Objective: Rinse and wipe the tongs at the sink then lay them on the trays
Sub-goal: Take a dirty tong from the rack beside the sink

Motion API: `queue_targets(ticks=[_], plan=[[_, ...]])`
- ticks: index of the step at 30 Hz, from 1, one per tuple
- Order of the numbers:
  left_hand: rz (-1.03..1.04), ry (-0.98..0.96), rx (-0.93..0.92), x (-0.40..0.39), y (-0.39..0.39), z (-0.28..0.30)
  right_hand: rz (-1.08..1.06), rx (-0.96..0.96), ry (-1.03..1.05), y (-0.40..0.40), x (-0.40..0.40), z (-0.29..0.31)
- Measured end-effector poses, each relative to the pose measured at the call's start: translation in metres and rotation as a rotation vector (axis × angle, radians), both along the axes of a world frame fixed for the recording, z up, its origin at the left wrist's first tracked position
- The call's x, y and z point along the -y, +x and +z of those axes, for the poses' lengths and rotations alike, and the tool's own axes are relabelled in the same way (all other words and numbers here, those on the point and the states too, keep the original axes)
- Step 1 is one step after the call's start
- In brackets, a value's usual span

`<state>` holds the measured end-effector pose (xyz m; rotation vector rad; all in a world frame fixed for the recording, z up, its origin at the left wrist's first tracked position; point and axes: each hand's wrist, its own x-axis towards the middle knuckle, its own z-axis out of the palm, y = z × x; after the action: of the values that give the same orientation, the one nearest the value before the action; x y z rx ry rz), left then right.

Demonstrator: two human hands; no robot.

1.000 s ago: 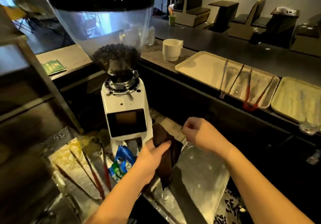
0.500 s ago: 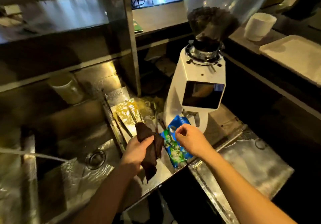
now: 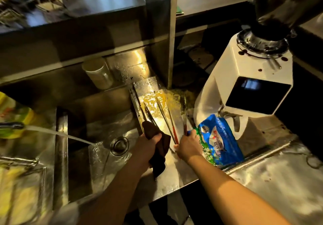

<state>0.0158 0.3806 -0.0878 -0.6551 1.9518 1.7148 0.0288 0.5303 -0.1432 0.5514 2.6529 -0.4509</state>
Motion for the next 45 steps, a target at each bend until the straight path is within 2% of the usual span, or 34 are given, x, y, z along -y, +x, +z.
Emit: queue_targets(ticks=[14, 21, 31, 42, 45], plan=[[0.025, 0.079, -0.015, 0.006, 0.007, 0.003, -0.076, 0.059, 0.034, 0.004, -0.005, 0.006], [-0.043, 0.014, -0.023, 0.011, 0.017, 0.007, -0.065, -0.112, 0.132, 0.003, 0.003, 0.003], [-0.028, -0.011, 0.019, 0.025, 0.031, 0.002, 0.006, -0.125, 0.148, -0.005, -0.001, 0.011], [0.023, 0.098, -0.051, 0.023, 0.013, 0.027, -0.284, -0.1, -0.13, -0.015, -0.024, 0.055], [0.049, 0.213, -0.046, 0.036, 0.012, 0.037, -0.249, -0.093, -0.146, -0.012, -0.02, 0.072]])
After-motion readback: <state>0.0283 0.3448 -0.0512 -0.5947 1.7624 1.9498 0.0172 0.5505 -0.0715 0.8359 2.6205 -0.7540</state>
